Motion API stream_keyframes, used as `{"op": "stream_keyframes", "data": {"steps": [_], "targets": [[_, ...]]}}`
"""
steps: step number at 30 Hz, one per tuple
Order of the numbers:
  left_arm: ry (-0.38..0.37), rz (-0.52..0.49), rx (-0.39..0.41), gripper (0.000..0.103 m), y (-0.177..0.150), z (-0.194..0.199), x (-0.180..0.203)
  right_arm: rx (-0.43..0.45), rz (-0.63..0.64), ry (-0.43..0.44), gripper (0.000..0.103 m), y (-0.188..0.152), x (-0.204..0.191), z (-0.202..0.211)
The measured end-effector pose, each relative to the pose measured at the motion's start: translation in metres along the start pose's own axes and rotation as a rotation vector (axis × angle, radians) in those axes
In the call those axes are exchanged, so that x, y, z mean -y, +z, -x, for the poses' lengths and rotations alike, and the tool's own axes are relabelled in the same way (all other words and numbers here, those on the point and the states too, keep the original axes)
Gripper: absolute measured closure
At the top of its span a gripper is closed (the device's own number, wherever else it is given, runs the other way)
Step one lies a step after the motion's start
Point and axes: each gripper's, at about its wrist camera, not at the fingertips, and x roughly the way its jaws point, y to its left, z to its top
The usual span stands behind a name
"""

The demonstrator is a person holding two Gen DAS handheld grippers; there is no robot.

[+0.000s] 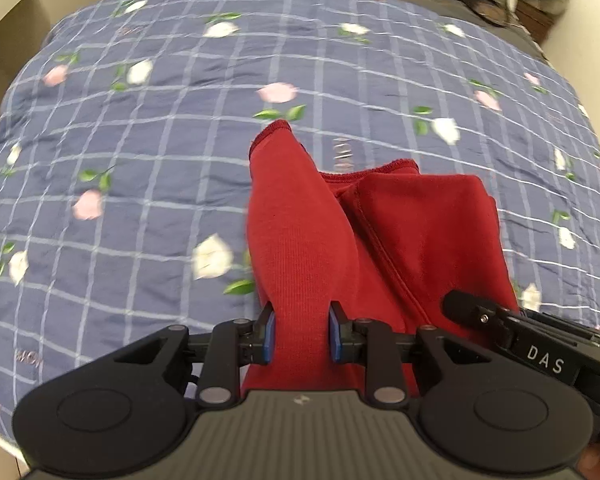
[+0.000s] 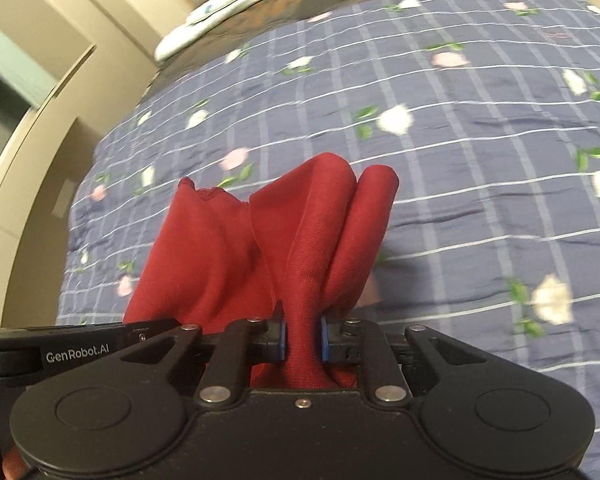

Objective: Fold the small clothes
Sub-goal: 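Lift the gripped edge with both tools and fold it over the sweater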

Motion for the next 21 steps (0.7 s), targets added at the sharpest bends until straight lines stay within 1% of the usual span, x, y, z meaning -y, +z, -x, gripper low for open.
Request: {"op": "stream_keyframes", "data": {"steps": [5,9,12,15,17,18,20,21], "targets": [[-0.002,0.030,-0.035,0.075,-0.016,-0.011,-0.032,-0.046,0.011,0.020,0.087,-0.018,-0.034,-0.021],[-0.025,0.000,-0.057,0.074,-0.030,-0.022,-0.038,-0.091,-0.016,-0.001,0.087,-0.033,-0.041,-0.035],[-0.030,-0.031,-0.087,0.073,-0.038,-0.032,-0.037,-0.114,-0.062,-0.038,0.087,-0.046,-0.033,-0.041],[-0.019,-0.070,-0.099,0.071,-0.046,-0.039,-0.035,-0.134,-0.117,-0.080,0.086,-0.059,-0.020,-0.045],[-0.010,-0.083,-0.110,0.066,-0.047,-0.041,-0.034,-0.140,-0.153,-0.101,0.083,-0.066,-0.012,-0.045],[-0.004,-0.087,-0.114,0.066,-0.047,-0.044,-0.034,-0.138,-0.173,-0.109,0.081,-0.070,-0.008,-0.045],[0.003,-0.096,-0.120,0.063,-0.047,-0.048,-0.034,-0.132,-0.206,-0.125,0.075,-0.075,-0.001,-0.042],[0.007,-0.101,-0.122,0.062,-0.047,-0.049,-0.034,-0.131,-0.211,-0.131,0.074,-0.077,0.002,-0.041]]}}
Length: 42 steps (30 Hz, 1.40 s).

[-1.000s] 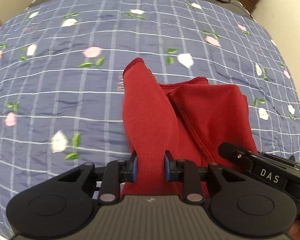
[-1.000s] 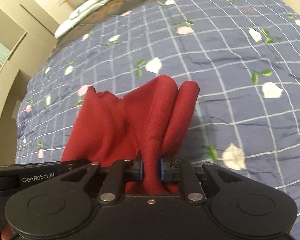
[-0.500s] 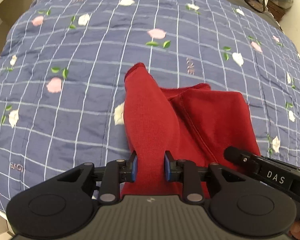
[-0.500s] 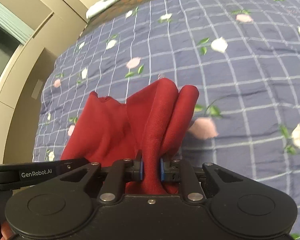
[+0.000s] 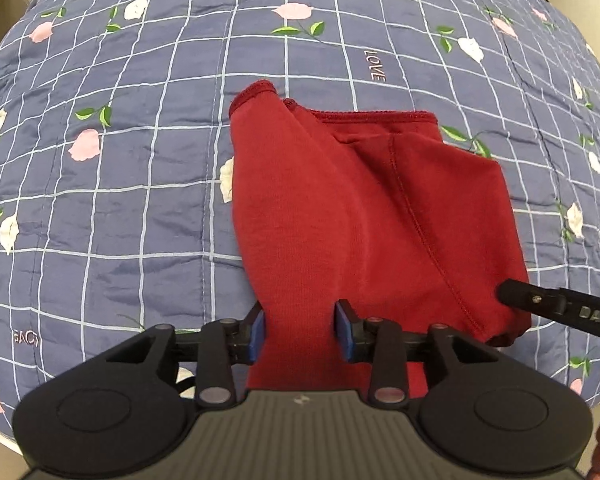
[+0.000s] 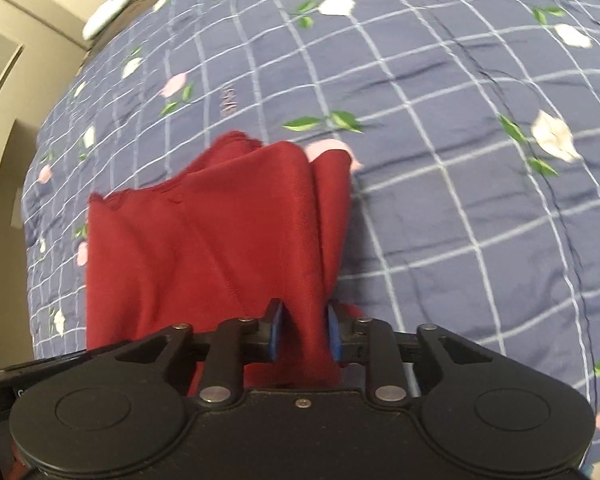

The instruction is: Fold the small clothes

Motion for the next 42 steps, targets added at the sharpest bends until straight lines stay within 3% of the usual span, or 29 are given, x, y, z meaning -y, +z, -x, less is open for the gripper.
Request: {"op": "stream_keyframes", "data": {"steps": [6,12,14,17,28,33,42], "targets": [[0.029,-0.011,-0.005,0.054,-0.001,-0.004,0.005,0.019,-0.006,-0.031,0.060,-0.005,0.009,0.010],[0.061,-0.006,0.014,0.033,-0.007,0.005,0.011,0.035,0.002,-0.033,0.032,-0.005,0.019,0.020],[0.080,0.003,0.034,0.021,-0.011,0.013,0.015,0.045,0.012,-0.029,0.022,-0.005,0.020,0.025],[0.111,0.020,0.075,0.016,-0.020,0.027,0.021,0.070,0.030,-0.018,0.014,-0.009,0.024,0.035],[0.147,0.119,0.232,0.005,-0.080,0.088,0.035,0.219,0.184,0.034,0.001,-0.028,0.027,0.096],[0.156,0.162,0.278,0.003,-0.119,0.113,0.040,0.304,0.254,0.059,0.001,-0.047,0.027,0.130],[0.162,0.194,0.332,0.001,-0.184,0.149,0.039,0.380,0.402,0.087,0.001,-0.091,0.022,0.175]]}}
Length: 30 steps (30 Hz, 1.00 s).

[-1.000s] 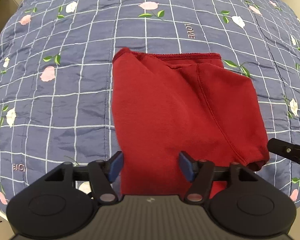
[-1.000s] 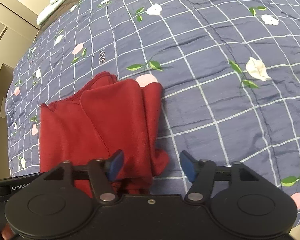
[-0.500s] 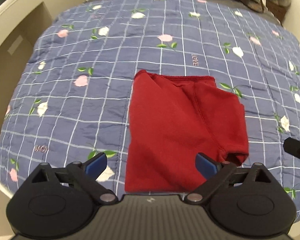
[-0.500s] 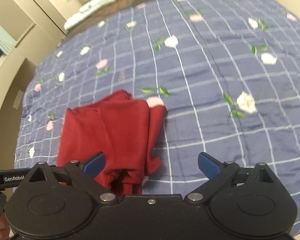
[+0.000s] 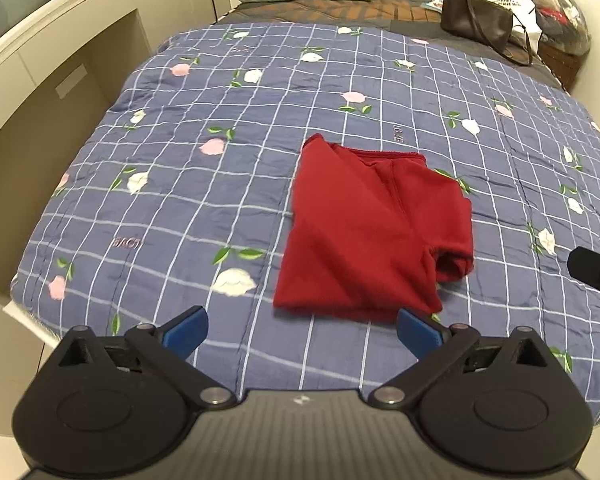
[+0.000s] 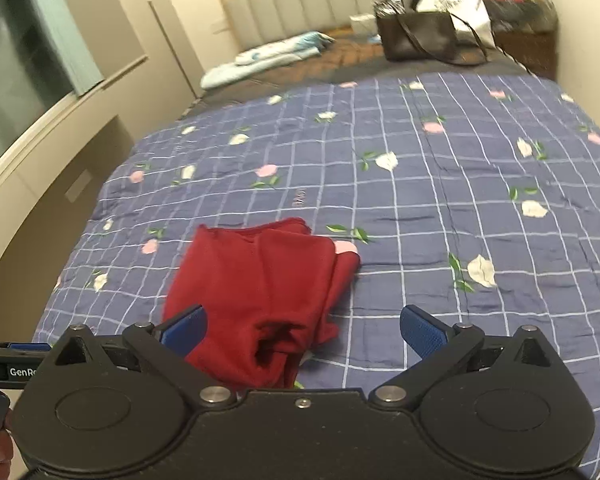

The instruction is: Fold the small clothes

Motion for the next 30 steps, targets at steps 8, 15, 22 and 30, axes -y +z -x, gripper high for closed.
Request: {"op": "stream_keyframes", "data": {"steps": [8,15,22,30], "targets": [[-0.052,0.043,0.069,0.001,-0.037,0.027,-0.029,0.009,0.064,0.015,0.001,-0.025,-0.021,0.031],[-0.072,0.030,0.123,0.001,-0.061,0.049,-0.064,0.012,0.096,0.003,0.001,-0.057,-0.046,0.053],[-0.083,0.001,0.237,0.001,-0.090,0.075,-0.101,0.019,0.054,-0.025,0.001,-0.098,-0.078,0.076],[-0.087,-0.084,0.244,0.000,-0.121,0.077,-0.121,0.024,0.020,-0.049,0.001,-0.142,-0.106,0.099]]}}
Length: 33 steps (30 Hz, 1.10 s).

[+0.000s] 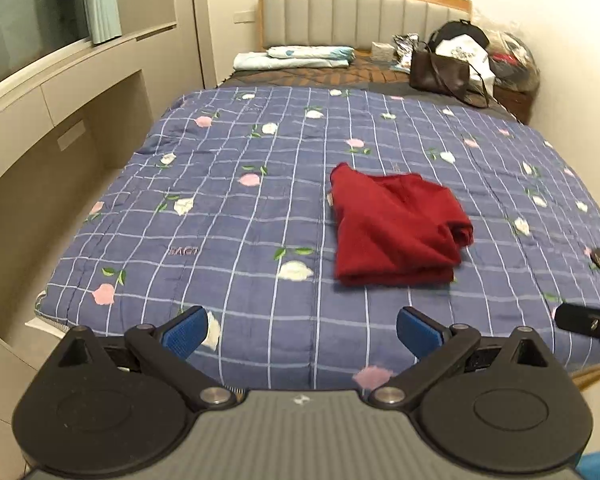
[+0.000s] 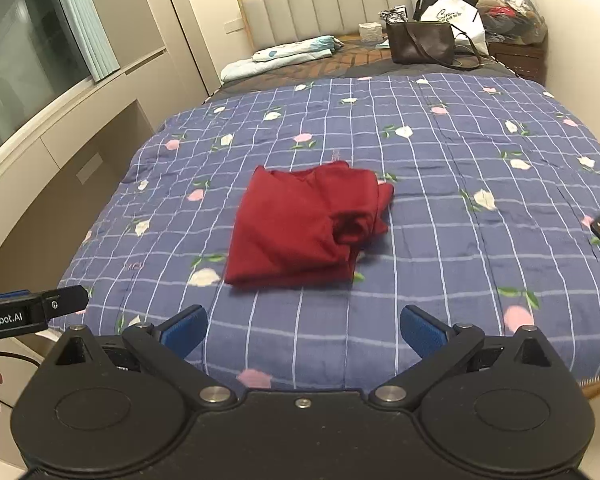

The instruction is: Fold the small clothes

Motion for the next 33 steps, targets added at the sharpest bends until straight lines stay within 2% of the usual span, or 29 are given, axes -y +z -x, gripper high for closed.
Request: {"op": "stream_keyframes", "data": {"steps": [4,11,33], "targets": [[-0.023,-0.010,-0.030,0.001,-0.011,0.000,-0.004,-0.003,-0.032,-0.023,0.001,-0.015,-0.001,0.010],[-0.045,-0.021,-0.025,0.000,-0.017,0.005,-0.010,-0.002,-0.062,-0.061,0.001,-0.031,-0.003,0.022],[-0.063,-0.027,-0.022,0.000,-0.022,0.009,-0.015,0.018,-0.052,-0.083,0.001,-0.040,-0.013,0.037]]}}
